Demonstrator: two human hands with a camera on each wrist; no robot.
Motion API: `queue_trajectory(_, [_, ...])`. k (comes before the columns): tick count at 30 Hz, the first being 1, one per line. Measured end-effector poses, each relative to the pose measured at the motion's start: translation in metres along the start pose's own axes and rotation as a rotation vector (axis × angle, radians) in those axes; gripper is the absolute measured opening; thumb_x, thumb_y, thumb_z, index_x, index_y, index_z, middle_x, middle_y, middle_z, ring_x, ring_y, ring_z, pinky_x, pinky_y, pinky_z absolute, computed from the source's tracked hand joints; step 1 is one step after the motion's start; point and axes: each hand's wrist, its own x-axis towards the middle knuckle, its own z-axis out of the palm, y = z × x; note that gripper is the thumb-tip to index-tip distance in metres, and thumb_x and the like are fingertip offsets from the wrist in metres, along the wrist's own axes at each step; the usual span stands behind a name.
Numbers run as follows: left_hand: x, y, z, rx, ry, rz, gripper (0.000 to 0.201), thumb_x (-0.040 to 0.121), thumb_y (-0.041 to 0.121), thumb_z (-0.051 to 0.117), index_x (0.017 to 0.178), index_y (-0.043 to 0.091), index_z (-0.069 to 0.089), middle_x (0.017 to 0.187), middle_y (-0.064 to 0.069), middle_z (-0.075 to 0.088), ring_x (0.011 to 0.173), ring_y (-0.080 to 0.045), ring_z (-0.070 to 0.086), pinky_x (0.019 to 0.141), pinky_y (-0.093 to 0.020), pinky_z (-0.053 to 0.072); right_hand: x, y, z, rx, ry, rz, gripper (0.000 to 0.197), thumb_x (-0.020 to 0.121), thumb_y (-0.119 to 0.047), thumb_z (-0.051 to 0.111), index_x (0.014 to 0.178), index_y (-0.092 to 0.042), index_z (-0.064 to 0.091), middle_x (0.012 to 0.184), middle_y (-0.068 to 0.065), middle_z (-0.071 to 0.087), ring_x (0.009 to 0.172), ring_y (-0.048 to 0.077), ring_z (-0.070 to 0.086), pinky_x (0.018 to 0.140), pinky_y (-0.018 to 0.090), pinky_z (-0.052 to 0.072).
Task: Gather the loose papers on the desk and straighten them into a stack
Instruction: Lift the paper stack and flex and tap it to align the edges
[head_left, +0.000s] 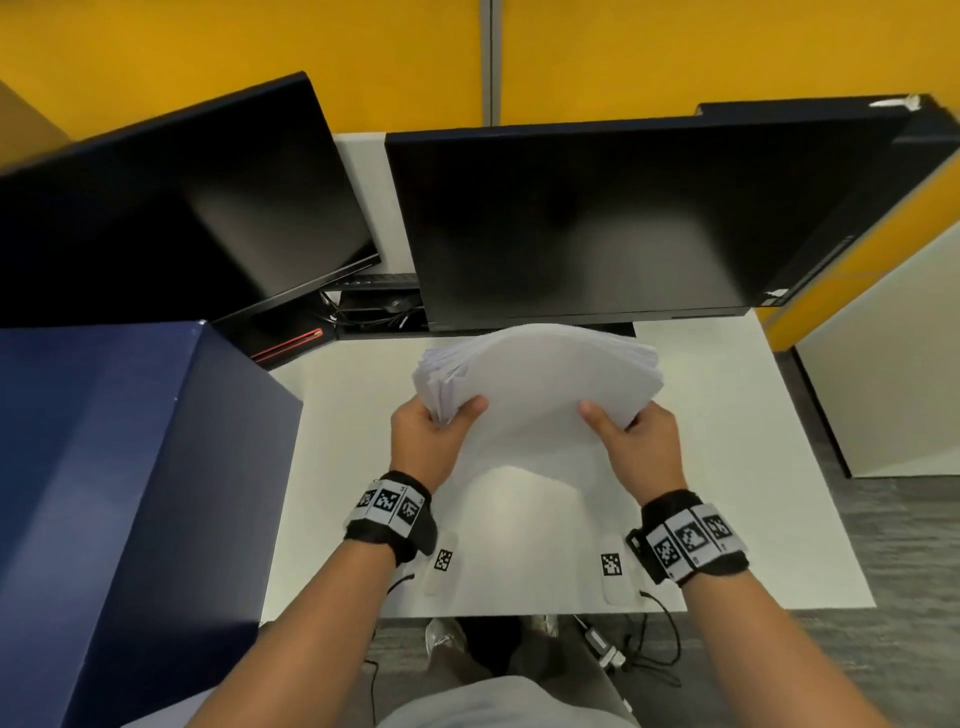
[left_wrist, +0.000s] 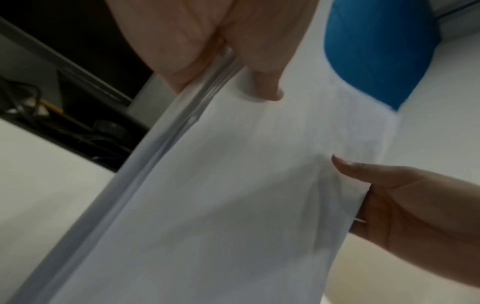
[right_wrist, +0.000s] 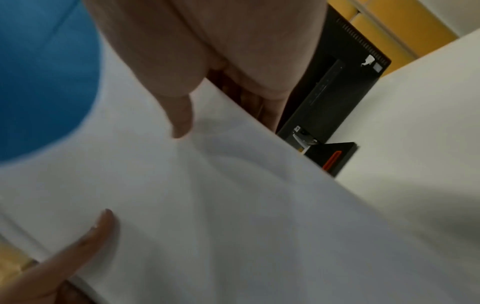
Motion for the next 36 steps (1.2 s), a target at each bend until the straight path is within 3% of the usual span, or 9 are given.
queue_trajectory(5, [-0.007,0.040,-0.002,-0.278,0.052,0.237,0.048,0.076,0.032,0.082,0.117,0.022,0.060,0.106,0.006,0.069,0.097,-0.007,0.069,0.081,-0.023,0.059,-0.009,-0.036,-0.006,0.263,0.103,-0.119,0.026,0.083,-0.025,0.075,0.106,-0.022,0.063,0.094,-0.013,0.069,0.080,-0.006,0.066,0.065,0.013,0.052])
queue_trajectory(8, [-0.014,0.061,0.005,-0.301,0.191,0.237,0.026,0.084,0.028,0.075,0.106,0.017,0.066,0.093,0.010,0.069,0.085,-0.001,0.068,0.076,-0.023,0.058,-0.005,-0.055,0.000,0.234,0.218,-0.129,0.019,0.080,-0.045,0.068,0.088,-0.028,0.065,0.080,-0.020,0.066,0.074,-0.005,0.062,0.067,0.019,0.053])
queue_trajectory(12, [-0.009,0.065,0.007,-0.239,0.272,0.155,0.014,0.087,0.019,0.072,0.101,0.022,0.068,0.093,0.004,0.073,0.088,-0.010,0.070,0.087,-0.041,0.059,0.004,-0.060,0.005,0.177,0.314,-0.103,0.011,0.086,-0.036,0.067,0.079,-0.027,0.066,0.076,-0.023,0.065,0.076,-0.004,0.060,0.079,0.032,0.055])
queue_trajectory(18, [-0.004,0.039,-0.008,-0.083,-0.094,0.247,0.070,0.065,0.015,0.092,0.124,0.024,0.056,0.109,0.017,0.066,0.098,0.010,0.064,0.084,-0.016,0.055,0.008,-0.064,-0.006,0.045,0.234,-0.126,0.018,0.086,-0.042,0.066,0.086,-0.024,0.067,0.085,-0.018,0.067,0.081,-0.012,0.059,0.075,0.025,0.049])
queue_trajectory(21, [0.009,0.031,-0.007,0.190,-0.021,0.211,0.031,0.073,0.030,0.086,0.099,0.018,0.072,0.085,0.024,0.065,0.078,0.021,0.061,0.075,-0.022,0.053,0.011,-0.073,-0.027,-0.116,0.064,-0.198,0.023,0.078,-0.043,0.074,0.089,-0.024,0.069,0.086,-0.014,0.068,0.083,-0.004,0.060,0.079,0.025,0.052])
queue_trajectory(27, [0.025,0.104,-0.002,0.501,-0.254,0.619,0.026,0.080,0.034,0.080,0.067,0.015,0.068,0.058,0.005,0.066,0.054,-0.012,0.058,0.059,-0.029,0.048,0.025,-0.106,-0.037,-0.717,-0.198,-0.477,0.028,0.071,-0.046,0.079,0.087,-0.026,0.069,0.070,-0.011,0.063,0.069,0.014,0.058,0.064,0.031,0.048])
queue_trajectory(31, [0.021,0.117,0.001,0.544,-0.289,0.755,0.020,0.081,0.036,0.078,0.095,0.023,0.077,0.078,0.005,0.075,0.070,-0.011,0.068,0.068,-0.035,0.057,0.030,-0.101,-0.010,-0.555,-0.203,-0.535,0.015,0.082,-0.032,0.072,0.091,-0.020,0.076,0.076,-0.001,0.075,0.071,0.020,0.068,0.069,0.037,0.053])
queue_trajectory(34, [0.032,0.084,-0.046,0.536,-0.091,0.624,0.061,0.065,0.047,0.089,0.119,0.029,0.068,0.105,0.012,0.073,0.099,-0.004,0.063,0.091,-0.031,0.053,0.028,-0.083,-0.031,-0.429,-0.091,-0.560,0.011,0.081,-0.010,0.075,0.086,-0.018,0.078,0.076,-0.006,0.076,0.071,0.020,0.070,0.066,0.036,0.055])
queue_trajectory(36, [0.037,0.052,-0.081,0.469,0.059,0.432,0.093,0.054,0.046,0.094,0.135,0.031,0.053,0.128,0.013,0.062,0.119,-0.003,0.054,0.104,-0.027,0.042,0.024,-0.074,-0.049,-0.263,-0.081,-0.475,0.030,0.076,-0.004,0.080,0.093,-0.028,0.077,0.078,-0.026,0.073,0.078,0.001,0.070,0.072,0.023,0.055])
